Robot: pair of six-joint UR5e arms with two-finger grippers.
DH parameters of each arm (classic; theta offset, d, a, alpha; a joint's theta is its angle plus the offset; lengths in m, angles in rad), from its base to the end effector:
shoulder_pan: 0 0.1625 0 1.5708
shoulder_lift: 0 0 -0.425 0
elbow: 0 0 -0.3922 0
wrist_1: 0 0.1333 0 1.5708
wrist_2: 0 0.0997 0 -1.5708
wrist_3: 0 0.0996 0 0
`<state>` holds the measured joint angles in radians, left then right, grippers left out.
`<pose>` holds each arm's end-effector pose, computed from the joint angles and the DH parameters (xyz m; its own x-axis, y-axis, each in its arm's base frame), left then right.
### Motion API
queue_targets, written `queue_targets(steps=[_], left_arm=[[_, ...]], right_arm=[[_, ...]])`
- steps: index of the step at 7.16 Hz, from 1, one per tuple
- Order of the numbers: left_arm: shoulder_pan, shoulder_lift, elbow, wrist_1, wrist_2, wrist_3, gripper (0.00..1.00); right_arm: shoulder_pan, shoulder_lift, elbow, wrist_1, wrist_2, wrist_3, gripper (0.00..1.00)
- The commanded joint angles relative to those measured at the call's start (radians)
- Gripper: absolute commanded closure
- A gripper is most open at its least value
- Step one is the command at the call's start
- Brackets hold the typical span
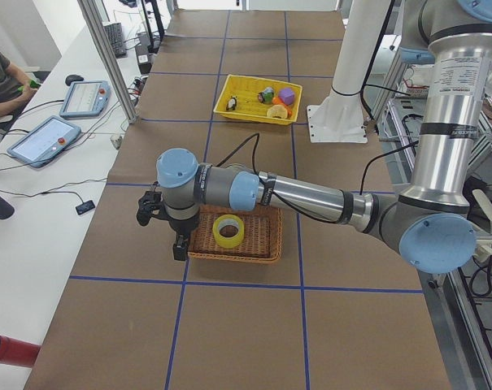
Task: Move tape to another basket
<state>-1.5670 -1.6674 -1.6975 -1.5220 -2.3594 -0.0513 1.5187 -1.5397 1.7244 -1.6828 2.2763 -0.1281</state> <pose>-0.0606 -0.5341 0.5505 0.7036 0.0752 -0.7066 0.0324 0.9900 0.1376 0.0424 -0.5066 0.5836 0.7450 -0.2132 0.6321 0.1483 0.9768 0.1547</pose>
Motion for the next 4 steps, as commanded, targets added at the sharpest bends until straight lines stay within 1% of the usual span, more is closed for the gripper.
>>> queue_targets(steps=[1, 4], left_arm=[[0.001, 0.014, -0.002, -0.003, -0.009, 0.008, 0.02], [0.004, 0.026, -0.004, -0.004, -0.007, 0.011, 0.02]], right_arm=[[0.000, 0.001, -0.017, 0.000, 0.005, -0.001, 0.00], [0.000, -0.004, -0.013, 0.002, 0.011, -0.007, 0.00]])
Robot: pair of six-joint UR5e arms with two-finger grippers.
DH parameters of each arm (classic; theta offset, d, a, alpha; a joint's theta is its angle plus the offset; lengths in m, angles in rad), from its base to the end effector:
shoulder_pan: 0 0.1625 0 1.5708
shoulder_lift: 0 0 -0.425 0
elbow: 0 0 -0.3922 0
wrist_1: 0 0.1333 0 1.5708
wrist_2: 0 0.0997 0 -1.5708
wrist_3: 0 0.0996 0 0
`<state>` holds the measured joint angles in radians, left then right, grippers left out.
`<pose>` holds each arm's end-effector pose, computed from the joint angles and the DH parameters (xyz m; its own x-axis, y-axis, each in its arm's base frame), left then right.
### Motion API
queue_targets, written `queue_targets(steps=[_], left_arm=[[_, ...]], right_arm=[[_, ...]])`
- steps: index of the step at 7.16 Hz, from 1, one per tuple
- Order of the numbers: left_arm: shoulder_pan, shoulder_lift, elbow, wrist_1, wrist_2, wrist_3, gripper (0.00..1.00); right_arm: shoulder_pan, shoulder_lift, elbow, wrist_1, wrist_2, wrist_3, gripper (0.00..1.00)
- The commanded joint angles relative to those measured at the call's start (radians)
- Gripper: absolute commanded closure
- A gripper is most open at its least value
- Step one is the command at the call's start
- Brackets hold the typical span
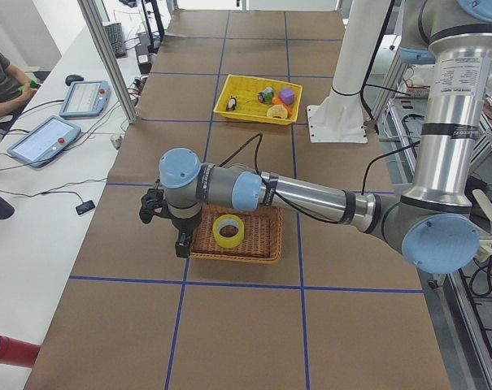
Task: Move tape to another basket
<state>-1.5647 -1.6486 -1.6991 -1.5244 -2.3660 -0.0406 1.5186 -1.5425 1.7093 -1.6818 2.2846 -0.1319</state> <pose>-0.0590 -0.5268 0.5589 0.6991 0.0777 -0.7108 0.0224 0.9912 0.1303 0.0418 -0.5054 0.5918 0.7396 -0.2064 0.6407 0.1507 0.9784 0.1413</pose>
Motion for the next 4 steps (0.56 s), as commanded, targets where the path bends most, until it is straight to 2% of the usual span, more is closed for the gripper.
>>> queue_targets(steps=[1, 4], left_arm=[[0.002, 0.009, -0.002, 0.000, -0.001, 0.001, 0.02], [0.002, 0.018, -0.002, -0.017, -0.004, -0.007, 0.02]], right_arm=[[0.000, -0.001, 0.006, 0.002, 0.001, -0.003, 0.00], [-0.008, 0.002, 0.018, 0.001, 0.007, 0.003, 0.00]])
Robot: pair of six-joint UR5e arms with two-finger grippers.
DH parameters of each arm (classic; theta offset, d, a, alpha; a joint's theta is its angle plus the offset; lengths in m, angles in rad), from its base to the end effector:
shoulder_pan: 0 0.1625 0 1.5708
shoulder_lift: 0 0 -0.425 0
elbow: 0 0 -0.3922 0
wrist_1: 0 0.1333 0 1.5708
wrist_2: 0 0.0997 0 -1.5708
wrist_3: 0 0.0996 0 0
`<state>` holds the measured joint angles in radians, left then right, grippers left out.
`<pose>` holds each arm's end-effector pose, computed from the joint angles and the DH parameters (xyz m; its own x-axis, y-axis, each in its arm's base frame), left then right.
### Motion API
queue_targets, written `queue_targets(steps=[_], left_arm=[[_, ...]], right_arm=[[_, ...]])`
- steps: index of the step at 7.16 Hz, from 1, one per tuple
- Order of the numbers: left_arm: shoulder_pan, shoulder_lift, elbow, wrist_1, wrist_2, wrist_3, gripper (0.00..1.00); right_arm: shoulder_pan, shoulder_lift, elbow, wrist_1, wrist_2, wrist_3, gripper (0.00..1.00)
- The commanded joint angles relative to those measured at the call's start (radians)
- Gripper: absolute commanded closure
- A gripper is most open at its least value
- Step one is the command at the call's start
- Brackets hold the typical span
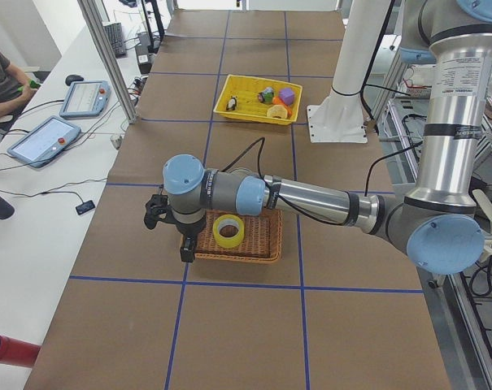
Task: Move tape to another basket
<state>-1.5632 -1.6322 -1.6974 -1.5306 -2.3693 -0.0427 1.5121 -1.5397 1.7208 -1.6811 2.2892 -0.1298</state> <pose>-0.0580 -0.5207 0.5675 0.6966 0.0685 -0.7141 0.0222 0.9929 0.1169 0.0381 -0.5069 0.5844 0.7350 -0.2188 0.6419 0.1550 0.9757 0.1551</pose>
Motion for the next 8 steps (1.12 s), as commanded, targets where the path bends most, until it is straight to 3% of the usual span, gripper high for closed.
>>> queue_targets(steps=[1, 3, 6, 8], left_arm=[[-0.001, 0.056, -0.020, -0.026, -0.001, 0.004, 0.02], [0.000, 0.170, -0.025, -0.262, 0.002, -0.009, 0.02], [0.002, 0.132, -0.038, -0.255, 0.002, -0.009, 0.02], [0.003, 0.113, -0.050, -0.146, -0.001, 0.003, 0.02]], right_arm=[[-0.001, -0.007, 0.020, -0.002, 0.018, -0.001, 0.00], [-0.004, -0.017, 0.017, -0.002, 0.049, -0.001, 0.00], [-0.007, -0.017, 0.013, -0.002, 0.036, -0.005, 0.00], [-0.024, -0.019, 0.010, -0.002, 0.035, -0.002, 0.00]])
